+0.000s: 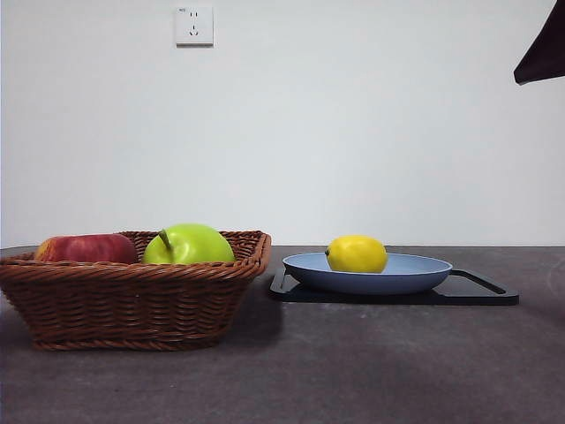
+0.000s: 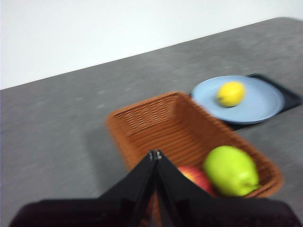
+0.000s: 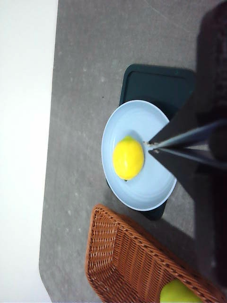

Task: Take the lemon from the basket,put the lemon in the plate,hand out the plate

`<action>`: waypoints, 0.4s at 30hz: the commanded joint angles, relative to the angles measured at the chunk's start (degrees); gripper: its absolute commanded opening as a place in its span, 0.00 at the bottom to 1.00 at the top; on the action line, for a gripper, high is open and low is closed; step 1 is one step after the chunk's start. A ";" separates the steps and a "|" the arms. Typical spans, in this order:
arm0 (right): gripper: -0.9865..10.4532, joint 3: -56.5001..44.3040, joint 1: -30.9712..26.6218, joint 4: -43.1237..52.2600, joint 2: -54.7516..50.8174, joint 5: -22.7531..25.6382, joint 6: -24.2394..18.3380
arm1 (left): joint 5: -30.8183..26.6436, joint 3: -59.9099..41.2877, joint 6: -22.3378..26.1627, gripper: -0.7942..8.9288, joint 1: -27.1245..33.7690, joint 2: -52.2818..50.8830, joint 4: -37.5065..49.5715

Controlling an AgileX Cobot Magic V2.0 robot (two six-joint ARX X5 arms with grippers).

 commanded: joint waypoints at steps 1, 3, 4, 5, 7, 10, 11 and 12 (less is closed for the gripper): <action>0.09 0.22 0.37 0.70 0.13 0.22 0.59 | -2.91 -1.03 1.20 0.09 4.83 -5.14 -2.34; 0.09 0.22 0.37 0.70 0.13 0.28 0.59 | -5.92 -3.52 1.29 0.09 9.51 -8.50 -0.63; 0.09 0.22 0.37 0.70 0.13 0.26 0.59 | -7.43 -5.25 1.40 0.09 12.09 -10.03 0.81; 0.09 0.22 0.37 0.68 0.13 0.24 0.59 | -8.15 -7.15 1.42 0.09 14.53 -11.37 2.69; 0.09 0.22 0.37 0.70 0.13 0.20 0.59 | -8.41 -10.67 1.44 0.09 18.62 -13.51 5.57; 0.09 0.22 0.37 0.70 0.13 0.22 0.59 | -7.98 -15.96 1.40 0.09 22.88 -15.19 9.40; 0.09 0.22 0.37 0.70 0.13 0.24 0.59 | -7.08 -17.40 1.40 0.09 23.76 -15.41 10.19; 0.09 0.22 0.37 0.68 0.13 0.22 0.59 | -5.73 -19.06 1.40 0.09 24.65 -15.43 11.41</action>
